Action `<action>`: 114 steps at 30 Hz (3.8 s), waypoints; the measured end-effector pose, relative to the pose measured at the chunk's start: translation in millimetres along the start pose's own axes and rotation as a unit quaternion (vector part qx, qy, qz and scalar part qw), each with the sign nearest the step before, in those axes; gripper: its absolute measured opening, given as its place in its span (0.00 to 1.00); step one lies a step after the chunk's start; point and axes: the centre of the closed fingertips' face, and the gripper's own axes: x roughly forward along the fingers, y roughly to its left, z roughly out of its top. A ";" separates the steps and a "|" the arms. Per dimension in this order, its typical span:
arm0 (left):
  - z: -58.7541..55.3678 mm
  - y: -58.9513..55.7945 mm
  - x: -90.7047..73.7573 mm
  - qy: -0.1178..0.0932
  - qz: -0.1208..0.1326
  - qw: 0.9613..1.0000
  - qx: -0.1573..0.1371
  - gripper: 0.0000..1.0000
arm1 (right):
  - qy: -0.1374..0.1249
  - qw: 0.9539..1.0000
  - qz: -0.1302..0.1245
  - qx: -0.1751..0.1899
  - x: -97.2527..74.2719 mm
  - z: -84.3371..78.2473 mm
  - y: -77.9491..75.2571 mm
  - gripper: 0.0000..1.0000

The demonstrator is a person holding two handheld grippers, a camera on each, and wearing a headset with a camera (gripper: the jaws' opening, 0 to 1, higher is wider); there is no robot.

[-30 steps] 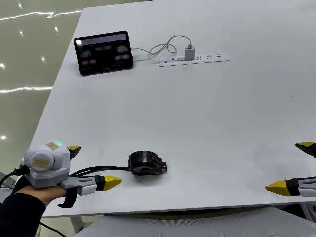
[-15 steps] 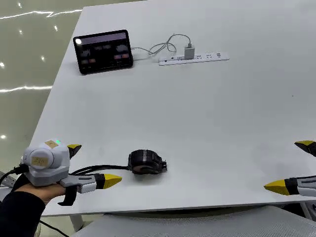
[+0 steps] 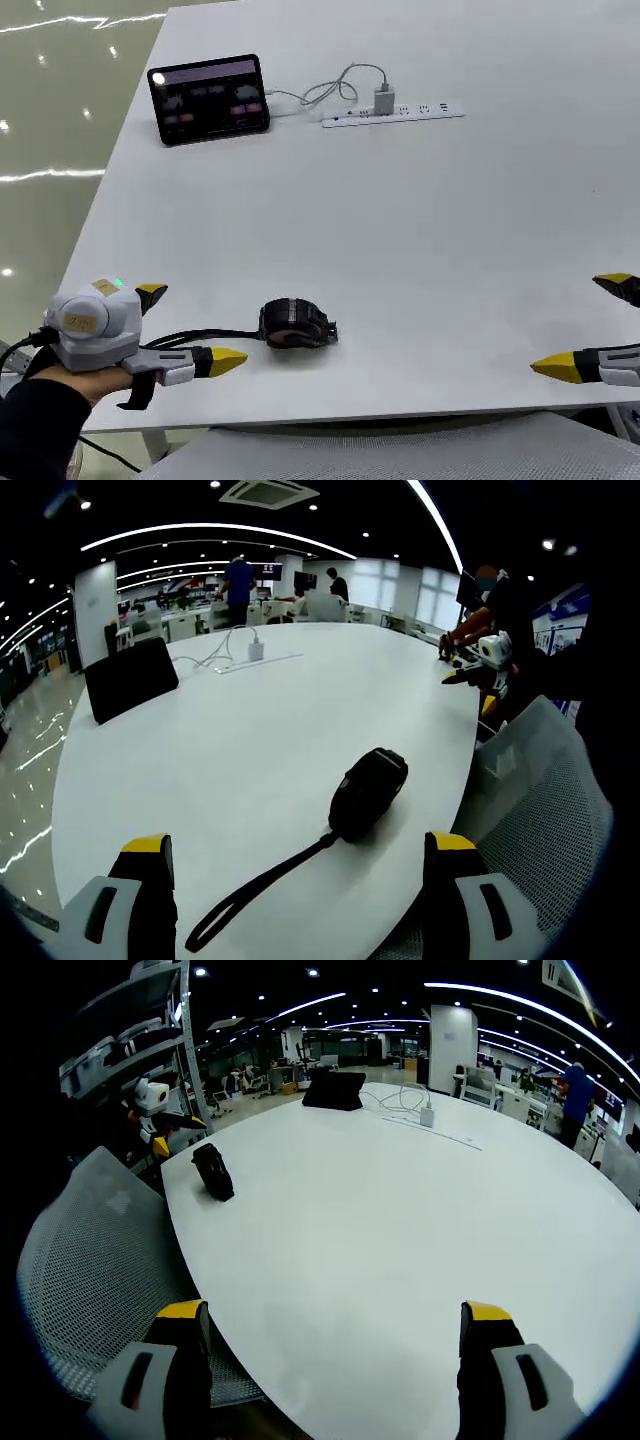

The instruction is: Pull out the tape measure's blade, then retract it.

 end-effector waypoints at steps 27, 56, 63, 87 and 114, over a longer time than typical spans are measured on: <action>22.6 -40.8 57.0 0.089 -0.120 0.971 0.186 0.93 | -0.016 0.993 0.089 -0.081 63.6 63.2 46.5 0.98; 2.7 -83.3 95.0 0.161 -0.198 0.916 0.310 0.33 | 0.013 0.944 0.242 -0.224 175.3 98.5 159.1 0.53; 2.6 -83.5 95.0 0.156 -0.201 0.916 0.311 0.33 | 0.032 0.937 0.254 -0.239 197.6 89.0 172.9 0.38; 0.8 -83.2 94.2 0.162 -0.210 0.915 0.304 0.33 | 0.047 0.927 0.255 -0.273 207.7 85.5 181.0 0.09; 0.8 -82.3 93.8 0.158 -0.203 0.917 0.305 0.33 | 0.068 0.925 0.252 -0.277 212.5 81.7 175.9 0.09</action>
